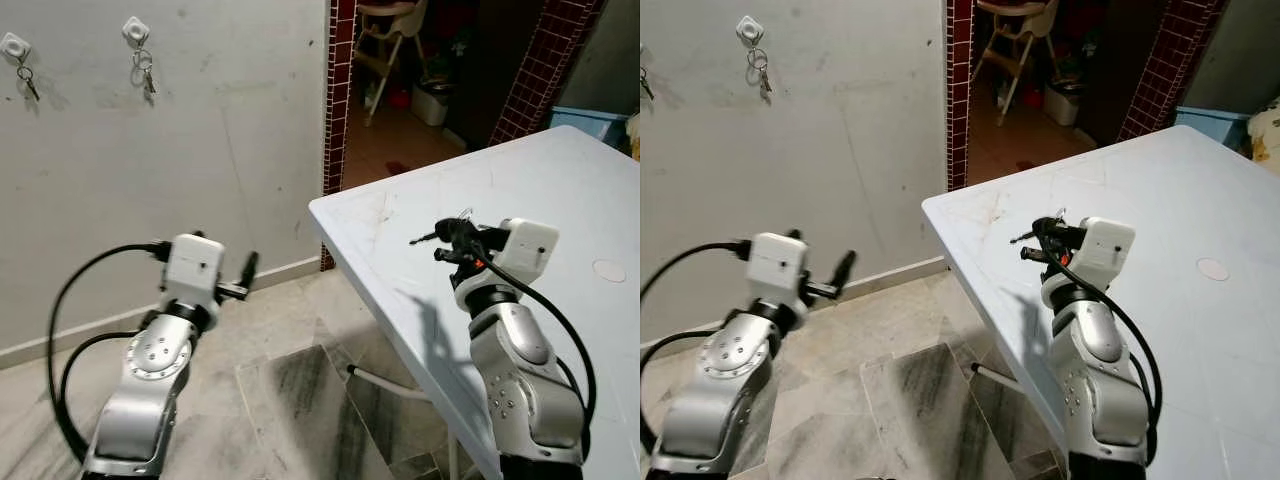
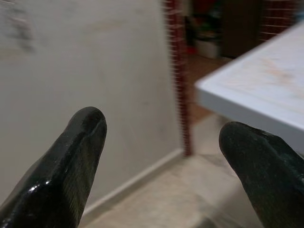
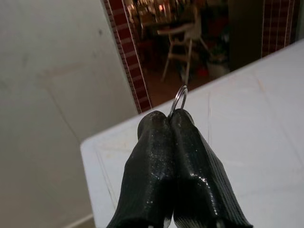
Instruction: Hang keys on a hook
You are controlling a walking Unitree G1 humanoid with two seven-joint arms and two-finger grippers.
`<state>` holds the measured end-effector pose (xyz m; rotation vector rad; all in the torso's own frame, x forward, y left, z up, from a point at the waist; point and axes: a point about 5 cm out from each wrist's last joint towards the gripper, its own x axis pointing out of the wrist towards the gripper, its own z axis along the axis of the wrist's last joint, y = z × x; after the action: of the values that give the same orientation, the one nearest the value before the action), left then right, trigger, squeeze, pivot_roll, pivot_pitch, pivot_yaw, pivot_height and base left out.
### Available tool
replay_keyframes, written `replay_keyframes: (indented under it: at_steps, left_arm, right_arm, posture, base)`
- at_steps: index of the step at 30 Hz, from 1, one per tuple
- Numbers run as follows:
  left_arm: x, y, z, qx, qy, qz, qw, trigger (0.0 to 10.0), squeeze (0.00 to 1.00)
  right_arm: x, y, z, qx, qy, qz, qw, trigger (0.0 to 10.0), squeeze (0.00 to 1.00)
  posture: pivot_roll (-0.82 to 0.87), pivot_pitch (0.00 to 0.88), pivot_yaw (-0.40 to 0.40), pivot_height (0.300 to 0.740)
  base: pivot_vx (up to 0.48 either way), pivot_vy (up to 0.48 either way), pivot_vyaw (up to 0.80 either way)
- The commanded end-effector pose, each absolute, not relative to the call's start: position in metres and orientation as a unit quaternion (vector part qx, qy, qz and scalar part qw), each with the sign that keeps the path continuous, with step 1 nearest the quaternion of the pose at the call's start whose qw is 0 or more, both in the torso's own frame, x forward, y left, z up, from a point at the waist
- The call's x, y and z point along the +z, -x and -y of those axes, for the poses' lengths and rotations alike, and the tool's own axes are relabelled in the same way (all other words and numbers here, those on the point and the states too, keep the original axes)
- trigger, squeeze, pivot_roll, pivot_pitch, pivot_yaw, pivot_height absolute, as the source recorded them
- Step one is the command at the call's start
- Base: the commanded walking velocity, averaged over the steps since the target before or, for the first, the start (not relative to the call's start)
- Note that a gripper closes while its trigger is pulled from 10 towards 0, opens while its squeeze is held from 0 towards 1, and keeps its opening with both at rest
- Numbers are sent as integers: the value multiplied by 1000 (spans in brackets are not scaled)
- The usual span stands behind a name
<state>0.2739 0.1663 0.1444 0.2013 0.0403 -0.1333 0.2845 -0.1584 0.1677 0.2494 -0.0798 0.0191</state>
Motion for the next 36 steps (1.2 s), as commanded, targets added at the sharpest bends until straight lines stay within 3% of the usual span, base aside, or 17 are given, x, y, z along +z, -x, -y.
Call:
replay_keyframes:
  at_steps: [1, 6, 27, 36]
  left_arm:
    - [146, -271, -171, -52, -108, -15, 993, 10000, 0]
    - [146, -273, -168, -55, -105, -13, 993, 10000, 0]
    - [144, -281, -163, -36, -83, -33, 995, 10000, 0]
    - [145, -283, -164, -31, -73, -44, 996, 10000, 0]
  right_arm:
    - [173, -280, 157, 26, -117, 49, 992, 10000, 0]
    - [173, -278, 157, 31, -114, 46, 992, 10000, 0]
    - [176, -274, 158, 36, -103, 40, 993, 10000, 0]
    - [175, -275, 157, 34, -107, 33, 993, 10000, 0]
  posture:
    - [153, 0, -8, 740]
    - [151, 0, -7, 740]
    - [135, 0, -10, 740]
    - [137, 0, -11, 740]
  base:
    - [0, 0, 0]
    - [0, 0, 215]
    - [0, 0, 796]
    - [0, 88, 0]
